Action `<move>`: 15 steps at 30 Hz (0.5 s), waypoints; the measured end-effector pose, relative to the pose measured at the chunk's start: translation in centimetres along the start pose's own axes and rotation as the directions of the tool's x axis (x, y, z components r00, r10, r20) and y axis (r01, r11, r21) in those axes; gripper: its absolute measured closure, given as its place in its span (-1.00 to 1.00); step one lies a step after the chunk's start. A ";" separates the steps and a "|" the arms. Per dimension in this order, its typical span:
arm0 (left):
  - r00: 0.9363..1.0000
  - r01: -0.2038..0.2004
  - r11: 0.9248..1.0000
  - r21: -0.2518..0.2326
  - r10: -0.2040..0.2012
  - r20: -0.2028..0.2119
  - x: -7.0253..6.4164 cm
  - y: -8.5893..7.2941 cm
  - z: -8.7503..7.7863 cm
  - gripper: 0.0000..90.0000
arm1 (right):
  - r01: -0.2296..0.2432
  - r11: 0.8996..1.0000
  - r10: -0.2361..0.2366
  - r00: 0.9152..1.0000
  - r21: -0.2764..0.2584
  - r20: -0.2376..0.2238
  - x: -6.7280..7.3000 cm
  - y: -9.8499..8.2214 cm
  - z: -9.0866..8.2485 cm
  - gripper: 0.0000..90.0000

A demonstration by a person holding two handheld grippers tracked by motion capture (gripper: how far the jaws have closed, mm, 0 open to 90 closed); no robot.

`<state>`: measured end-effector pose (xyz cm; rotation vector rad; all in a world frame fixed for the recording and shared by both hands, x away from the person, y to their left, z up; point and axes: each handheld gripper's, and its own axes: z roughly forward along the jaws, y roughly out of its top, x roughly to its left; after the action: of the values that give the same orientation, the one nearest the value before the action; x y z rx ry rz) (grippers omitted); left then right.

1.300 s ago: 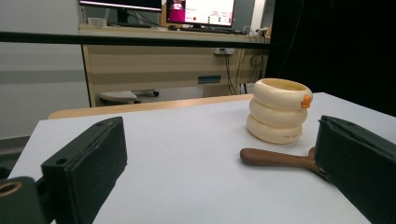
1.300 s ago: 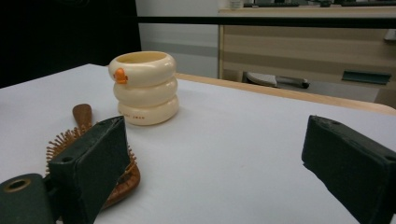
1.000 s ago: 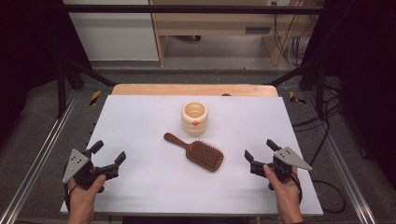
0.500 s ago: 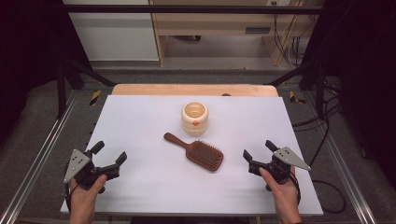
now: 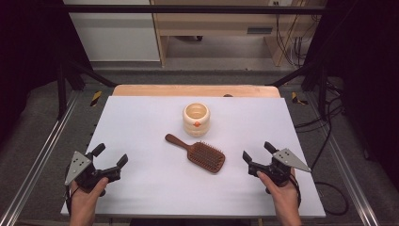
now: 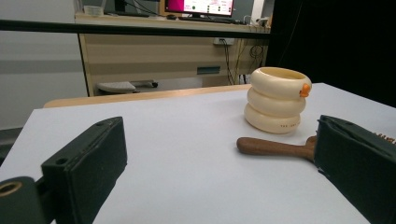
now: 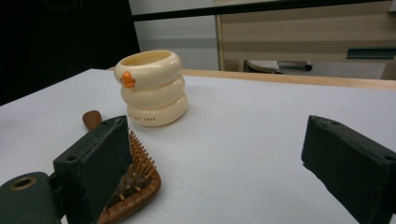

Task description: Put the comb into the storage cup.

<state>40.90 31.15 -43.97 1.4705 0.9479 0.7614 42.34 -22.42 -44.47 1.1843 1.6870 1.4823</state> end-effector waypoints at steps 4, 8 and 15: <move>1.000 -0.011 1.000 0.006 0.011 -0.010 -0.1 0.1 0.0 -0.93 | 0.003 1.000 -0.003 1.000 0.021 -0.005 0.2 -0.2 0.2 -0.77; 1.000 -0.021 1.000 0.014 0.021 0.000 -0.3 0.0 0.3 -0.94 | 0.001 0.999 -0.001 1.000 0.036 -0.003 0.3 -0.3 0.3 -0.69; 1.000 -0.023 1.000 0.018 0.023 0.004 -0.3 0.0 0.3 -0.93 | 0.024 0.998 -0.024 1.000 0.059 -0.015 1.2 -0.3 0.7 -0.47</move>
<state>41.01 30.75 -44.01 1.5002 0.9383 0.7681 42.38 -21.06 -44.78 1.1827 1.7594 1.4385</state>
